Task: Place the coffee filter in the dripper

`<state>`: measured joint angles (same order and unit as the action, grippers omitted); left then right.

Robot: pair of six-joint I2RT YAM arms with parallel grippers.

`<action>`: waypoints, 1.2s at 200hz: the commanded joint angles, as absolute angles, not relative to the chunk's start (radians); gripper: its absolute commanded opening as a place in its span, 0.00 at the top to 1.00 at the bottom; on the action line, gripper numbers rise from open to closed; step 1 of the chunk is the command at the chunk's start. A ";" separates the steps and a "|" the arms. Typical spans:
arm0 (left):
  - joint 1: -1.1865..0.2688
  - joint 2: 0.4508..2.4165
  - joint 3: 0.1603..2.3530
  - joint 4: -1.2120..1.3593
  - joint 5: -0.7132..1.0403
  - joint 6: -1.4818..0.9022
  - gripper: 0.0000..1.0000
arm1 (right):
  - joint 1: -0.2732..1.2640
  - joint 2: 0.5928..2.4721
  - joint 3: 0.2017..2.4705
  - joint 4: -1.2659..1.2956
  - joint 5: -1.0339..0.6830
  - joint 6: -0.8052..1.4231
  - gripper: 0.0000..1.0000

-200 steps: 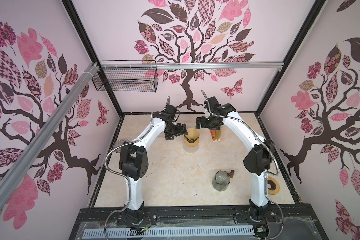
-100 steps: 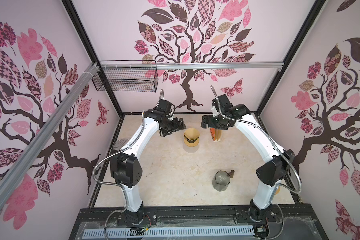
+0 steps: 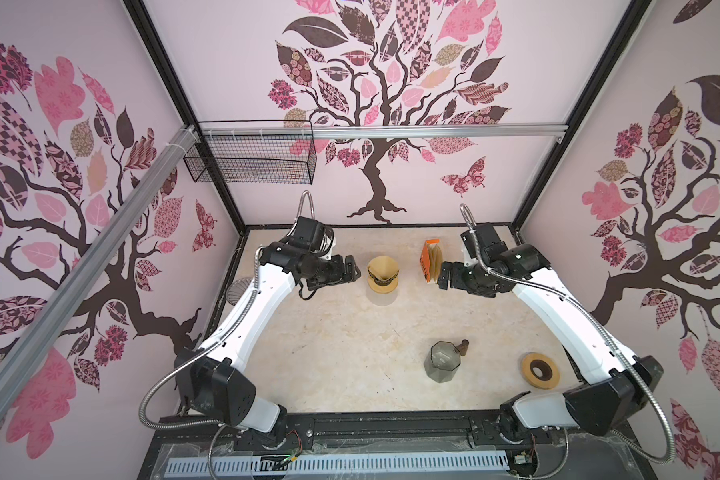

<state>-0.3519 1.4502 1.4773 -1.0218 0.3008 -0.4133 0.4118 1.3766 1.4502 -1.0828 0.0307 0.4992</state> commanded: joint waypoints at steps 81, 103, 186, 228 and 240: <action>-0.407 1.252 1.251 -1.005 0.374 -0.415 0.02 | 0.435 1.120 1.069 -1.124 -0.153 0.756 0.00; -0.435 1.250 1.238 -0.998 0.382 -0.420 0.02 | 0.499 1.095 1.005 -1.077 -0.156 0.825 0.00; -0.460 1.224 1.222 -0.996 0.413 -0.442 0.02 | 0.590 1.091 0.853 -0.919 -0.208 0.941 0.00; -0.460 1.209 1.204 -0.995 0.403 -0.449 0.02 | 0.629 1.130 0.856 -0.860 -0.231 0.965 0.00; -0.460 1.207 1.204 -0.993 0.407 -0.452 0.02 | 0.637 1.142 0.852 -0.836 -0.245 0.974 0.00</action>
<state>-0.4572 1.2232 1.2350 -1.0111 0.4019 -0.4473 0.6159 1.1168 0.8410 -0.8906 -0.2188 0.9337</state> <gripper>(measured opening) 0.980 0.998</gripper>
